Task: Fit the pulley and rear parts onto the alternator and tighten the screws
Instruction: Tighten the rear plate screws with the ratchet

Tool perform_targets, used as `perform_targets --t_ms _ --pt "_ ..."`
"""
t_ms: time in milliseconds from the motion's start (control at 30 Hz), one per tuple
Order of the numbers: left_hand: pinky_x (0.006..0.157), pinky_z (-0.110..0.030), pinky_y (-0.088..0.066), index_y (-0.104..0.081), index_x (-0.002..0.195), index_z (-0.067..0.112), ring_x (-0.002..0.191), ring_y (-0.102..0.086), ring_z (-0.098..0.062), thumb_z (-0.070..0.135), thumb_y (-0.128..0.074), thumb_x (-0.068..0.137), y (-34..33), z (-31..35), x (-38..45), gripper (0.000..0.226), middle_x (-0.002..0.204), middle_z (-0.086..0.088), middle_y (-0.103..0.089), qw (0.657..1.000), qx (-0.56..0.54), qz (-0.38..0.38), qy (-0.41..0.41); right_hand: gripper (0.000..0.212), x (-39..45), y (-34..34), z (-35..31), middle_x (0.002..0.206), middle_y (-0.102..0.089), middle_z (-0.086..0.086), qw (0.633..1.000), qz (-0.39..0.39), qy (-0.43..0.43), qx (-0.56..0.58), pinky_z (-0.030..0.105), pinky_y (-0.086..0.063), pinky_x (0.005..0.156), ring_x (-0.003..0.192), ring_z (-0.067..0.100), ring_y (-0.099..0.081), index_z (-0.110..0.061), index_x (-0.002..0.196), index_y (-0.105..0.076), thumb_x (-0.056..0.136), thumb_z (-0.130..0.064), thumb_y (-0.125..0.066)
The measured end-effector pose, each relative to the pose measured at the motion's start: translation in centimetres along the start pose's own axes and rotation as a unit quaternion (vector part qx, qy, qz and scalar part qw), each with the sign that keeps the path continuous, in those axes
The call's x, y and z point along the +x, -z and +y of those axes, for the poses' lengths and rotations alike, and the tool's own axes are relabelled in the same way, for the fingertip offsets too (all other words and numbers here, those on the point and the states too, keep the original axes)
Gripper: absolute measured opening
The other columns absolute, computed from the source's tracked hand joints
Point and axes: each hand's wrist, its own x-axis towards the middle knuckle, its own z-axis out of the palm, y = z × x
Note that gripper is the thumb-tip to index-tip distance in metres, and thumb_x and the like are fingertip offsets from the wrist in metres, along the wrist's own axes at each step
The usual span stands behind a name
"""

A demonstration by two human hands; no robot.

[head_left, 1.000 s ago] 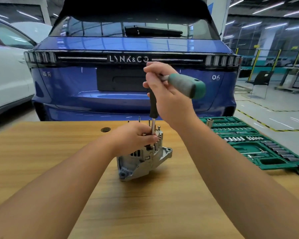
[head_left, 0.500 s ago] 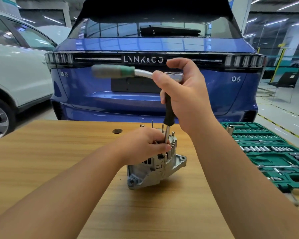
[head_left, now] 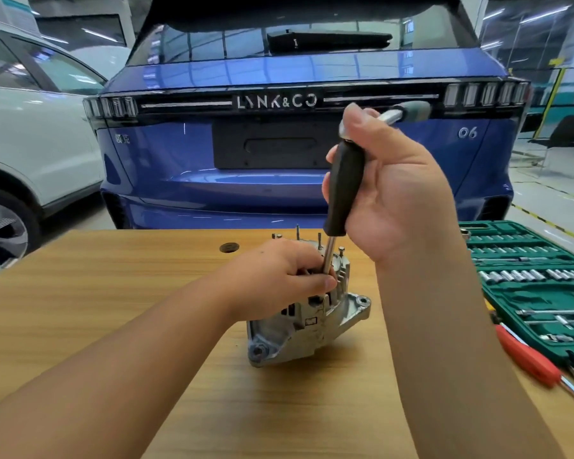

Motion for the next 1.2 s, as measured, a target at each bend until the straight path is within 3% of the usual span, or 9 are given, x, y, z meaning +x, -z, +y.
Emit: perform_targets --t_ms 133,233,333,433,533,700,800,1067,1200 --pt "0.082 -0.042 -0.057 -0.068 0.095 0.042 0.087 -0.063 -0.003 0.048 -0.059 0.095 0.0 0.0 0.1 0.011 0.094 0.017 -0.066 1.0 -0.001 0.005 0.009 0.026 -0.2 -0.5 1.4 0.089 -0.068 0.002 0.979 0.028 0.169 -0.108 0.033 -0.053 0.065 0.076 0.022 -0.067 -0.022 0.099 -0.053 0.093 -0.001 -0.066" --pt "0.081 -0.042 -0.057 -0.069 0.093 0.043 0.083 -0.063 -0.002 0.047 -0.06 0.095 0.1 0.1 -0.1 0.01 0.09 0.018 -0.067 1.0 -0.006 0.005 0.012 0.032 -1.0 -0.7 1.8 0.103 -0.066 0.01 0.939 -0.05 0.217 -0.262 0.036 -0.053 0.064 0.073 0.022 -0.063 -0.028 0.114 -0.055 0.099 0.0 -0.055" --pt "0.081 -0.045 -0.057 -0.069 0.092 0.037 0.084 -0.065 -0.008 0.049 -0.057 0.097 0.0 0.2 -0.4 0.018 0.089 0.012 -0.068 1.0 -0.011 0.015 0.007 0.037 -1.0 -1.5 0.9 0.086 -0.058 0.011 0.957 -0.132 0.133 -0.223 0.039 -0.043 0.063 0.065 0.028 -0.05 -0.023 0.112 -0.055 0.076 -0.02 -0.063" --pt "0.081 -0.048 -0.055 -0.069 0.09 0.031 0.083 -0.064 -0.014 0.054 -0.05 0.099 -0.1 0.5 -0.6 0.031 0.087 0.006 -0.067 1.0 -0.012 0.024 0.013 0.052 -0.6 -1.5 0.1 0.079 -0.055 0.009 0.977 -0.119 0.061 -0.168 0.036 -0.039 0.063 0.064 0.025 -0.047 -0.02 0.109 -0.058 0.063 -0.044 -0.06" --pt "0.081 -0.053 -0.054 -0.067 0.09 0.026 0.083 -0.064 -0.022 0.055 -0.048 0.099 -0.3 0.9 -0.5 0.036 0.089 -0.001 -0.066 1.0 0.001 0.021 0.018 0.022 -0.8 -0.7 0.3 0.081 -0.059 0.002 0.98 -0.116 0.057 -0.152 0.034 -0.05 0.068 0.07 0.02 -0.056 -0.021 0.119 -0.058 0.097 -0.02 -0.057" --pt "0.081 -0.049 -0.055 -0.068 0.099 0.026 0.087 -0.064 -0.019 0.049 -0.047 0.101 -0.4 1.5 -0.4 0.031 0.096 0.001 -0.067 1.0 0.017 -0.001 0.015 0.039 -1.3 -0.8 1.7 0.085 -0.061 0.0 0.946 0.034 0.161 -0.278 0.02 -0.048 0.06 0.065 0.009 -0.055 -0.016 0.121 -0.055 0.087 -0.019 -0.074" --pt "0.076 -0.044 -0.054 -0.066 0.09 0.026 0.081 -0.06 -0.015 0.047 -0.049 0.101 -0.4 1.4 -0.5 0.029 0.089 0.003 -0.064 1.0 0.015 0.008 0.005 0.042 -0.9 -0.9 1.4 0.072 -0.057 -0.001 0.962 0.08 0.122 -0.232 0.022 -0.043 0.054 0.057 0.011 -0.047 -0.005 0.13 -0.054 0.091 -0.01 -0.07" --pt "0.069 -0.037 -0.055 -0.067 0.088 0.041 0.08 -0.062 -0.003 0.05 -0.055 0.097 -0.4 0.5 -0.3 0.017 0.088 0.015 -0.067 1.0 -0.015 0.02 0.011 0.049 -0.9 0.0 -0.5 0.103 -0.071 0.006 0.994 -0.05 -0.076 -0.052 0.028 -0.039 0.072 0.072 0.014 -0.051 -0.008 0.118 -0.062 0.08 -0.039 -0.062" --pt "0.069 -0.019 -0.044 -0.061 0.092 0.051 0.088 -0.057 0.013 0.041 -0.059 0.097 -0.2 0.2 -0.4 0.012 0.094 0.033 -0.062 0.999 -0.034 0.029 -0.014 0.015 -1.1 0.4 -0.9 0.086 -0.06 -0.002 0.994 -0.054 -0.094 -0.007 0.03 -0.037 0.08 0.071 0.011 -0.05 -0.016 0.084 -0.077 0.074 -0.027 -0.071"
